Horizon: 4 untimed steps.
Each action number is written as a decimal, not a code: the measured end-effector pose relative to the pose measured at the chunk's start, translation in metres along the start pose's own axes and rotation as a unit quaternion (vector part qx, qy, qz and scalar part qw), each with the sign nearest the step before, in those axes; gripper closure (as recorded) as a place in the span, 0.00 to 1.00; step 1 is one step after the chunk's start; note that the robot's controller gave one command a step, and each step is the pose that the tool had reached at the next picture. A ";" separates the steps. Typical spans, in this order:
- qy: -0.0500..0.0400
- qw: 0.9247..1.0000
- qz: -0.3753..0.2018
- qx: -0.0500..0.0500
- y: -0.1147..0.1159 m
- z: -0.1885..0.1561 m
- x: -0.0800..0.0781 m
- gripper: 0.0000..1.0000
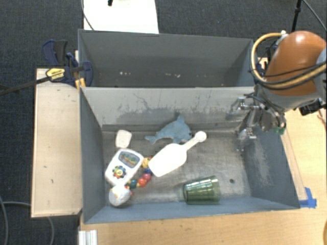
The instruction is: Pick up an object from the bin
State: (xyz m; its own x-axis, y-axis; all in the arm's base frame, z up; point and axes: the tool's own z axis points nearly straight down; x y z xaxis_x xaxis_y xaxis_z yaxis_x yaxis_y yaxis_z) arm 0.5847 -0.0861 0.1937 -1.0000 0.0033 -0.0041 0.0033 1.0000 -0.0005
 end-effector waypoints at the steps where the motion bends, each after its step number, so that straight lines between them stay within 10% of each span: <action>1: -0.001 0.997 -0.077 0.000 0.029 0.044 0.005 0.00; 2: 0.000 0.974 -0.229 -0.001 0.073 0.055 0.006 0.00; 4: 0.000 0.968 -0.250 -0.001 0.132 0.121 -0.006 0.00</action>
Offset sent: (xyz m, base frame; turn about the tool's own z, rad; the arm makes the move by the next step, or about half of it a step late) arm -0.0069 0.0793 -0.0548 -0.4691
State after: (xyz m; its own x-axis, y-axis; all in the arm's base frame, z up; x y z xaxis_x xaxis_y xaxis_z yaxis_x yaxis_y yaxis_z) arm 0.5919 0.0458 0.0727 -0.8762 -0.4818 -0.0036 -0.4818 0.8763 0.0000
